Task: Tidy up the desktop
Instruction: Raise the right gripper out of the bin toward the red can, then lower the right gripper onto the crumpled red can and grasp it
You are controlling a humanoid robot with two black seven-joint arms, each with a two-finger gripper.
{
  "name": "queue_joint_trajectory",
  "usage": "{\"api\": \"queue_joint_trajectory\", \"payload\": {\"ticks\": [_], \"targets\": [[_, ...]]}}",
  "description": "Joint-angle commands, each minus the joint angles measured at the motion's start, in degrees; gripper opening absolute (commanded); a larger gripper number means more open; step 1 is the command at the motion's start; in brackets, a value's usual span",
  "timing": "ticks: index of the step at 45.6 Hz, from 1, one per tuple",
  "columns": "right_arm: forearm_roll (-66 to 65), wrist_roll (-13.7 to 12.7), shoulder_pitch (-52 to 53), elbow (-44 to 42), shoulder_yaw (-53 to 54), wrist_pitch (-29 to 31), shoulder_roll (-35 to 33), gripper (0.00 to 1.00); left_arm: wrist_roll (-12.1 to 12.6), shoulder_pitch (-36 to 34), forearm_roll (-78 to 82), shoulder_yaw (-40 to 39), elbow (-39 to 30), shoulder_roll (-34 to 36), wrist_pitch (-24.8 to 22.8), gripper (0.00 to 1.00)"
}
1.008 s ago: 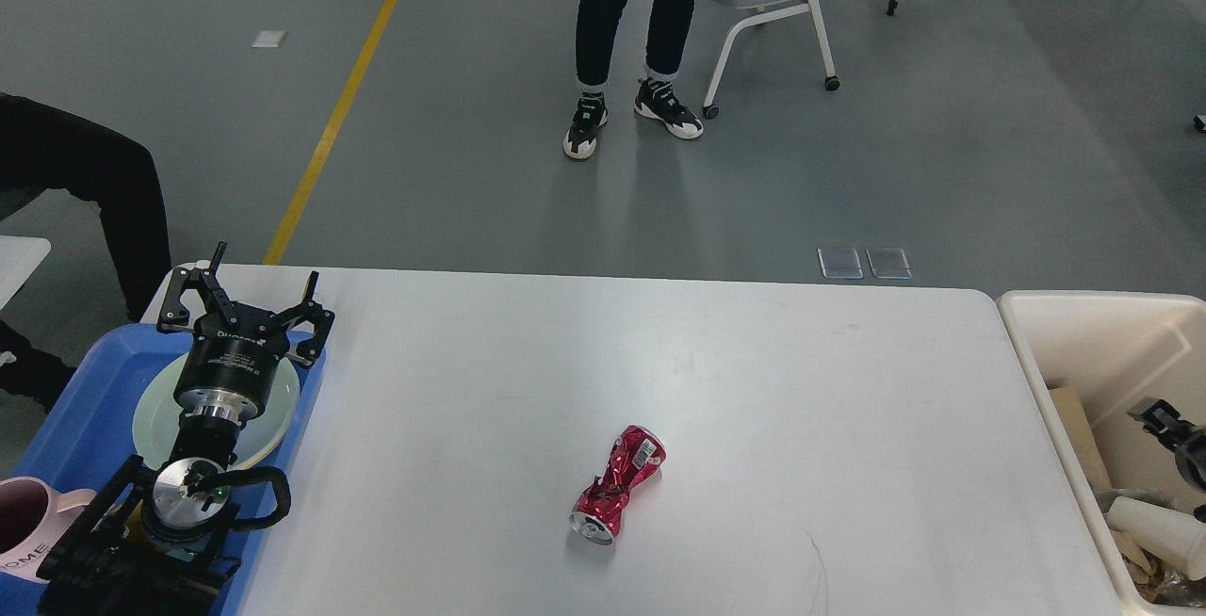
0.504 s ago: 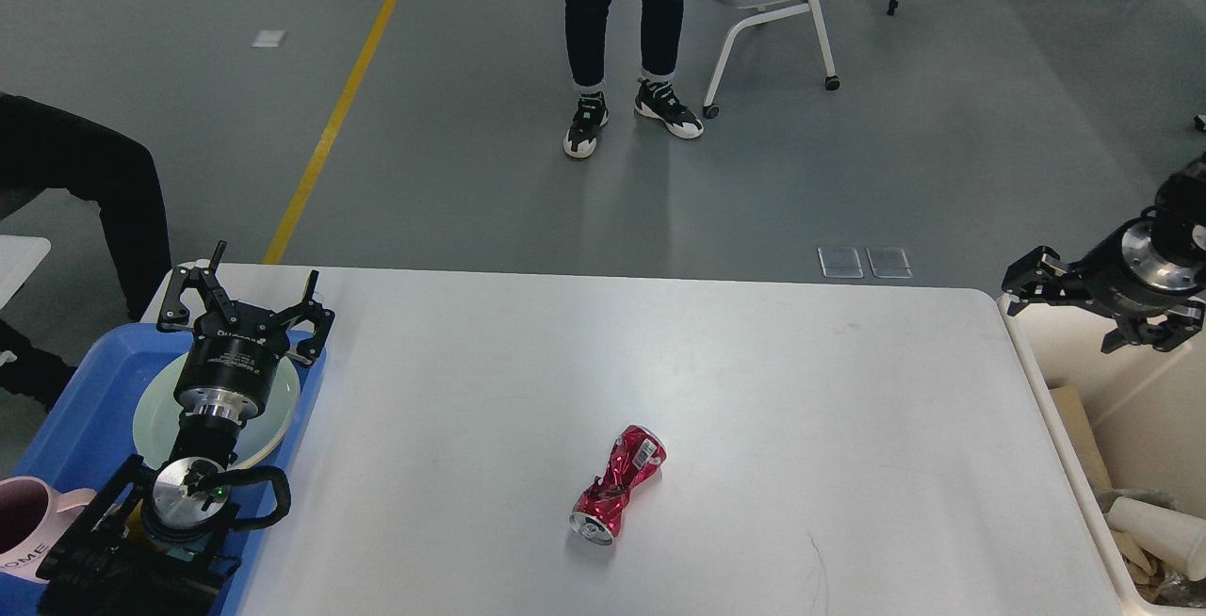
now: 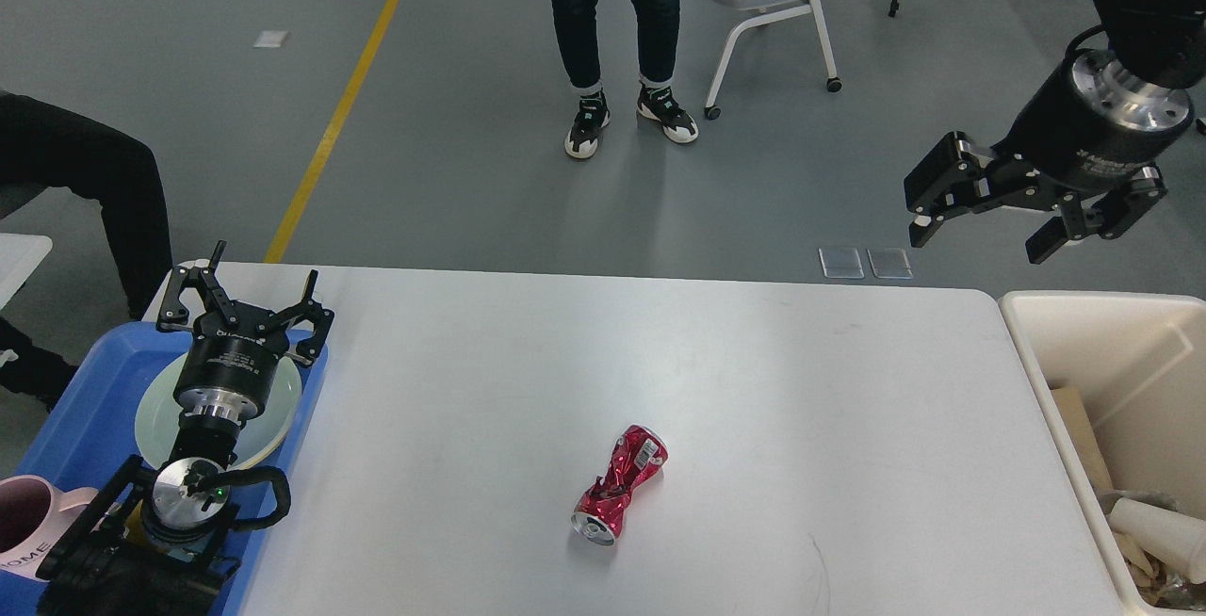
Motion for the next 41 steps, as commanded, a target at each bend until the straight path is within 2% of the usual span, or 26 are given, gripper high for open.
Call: {"api": "queue_joint_trajectory", "payload": {"ticks": [1,17,28,35,38,39,41], "targets": [[0.2,-0.1,6.9,7.7,-1.1,0.0,-0.2,1.00,0.0,0.0,0.0,-0.1,0.0,-0.1,0.0,0.96],[5.8,0.1,7.1,8.2,-2.8,0.0,-0.3,1.00,0.0,0.0,-0.1,0.0,0.0,0.0,0.0,0.96],[18.8,-0.1,-4.2,6.3,-1.3,0.0,2.6,1.00,0.0,0.0,0.0,-0.1,0.0,0.0,0.0,0.96],[24.7,-0.1,-14.7,5.3,4.7,-6.4,3.3,1.00,0.0,0.0,-0.1,-0.1,0.0,0.0,0.0,0.96],[25.3,-0.1,-20.0,3.7,8.5,-11.0,3.5,1.00,0.0,0.1,0.0,-0.1,0.1,0.0,0.0,0.96],[25.3,-0.1,-24.4,2.8,12.6,-15.0,4.4,1.00,0.0,0.0,0.0,-0.1,0.0,0.0,0.0,0.96],[25.3,-0.1,-28.1,2.0,16.1,-18.5,5.0,1.00,0.0,0.0,0.0,-0.1,0.0,0.0,0.0,0.96]]}}
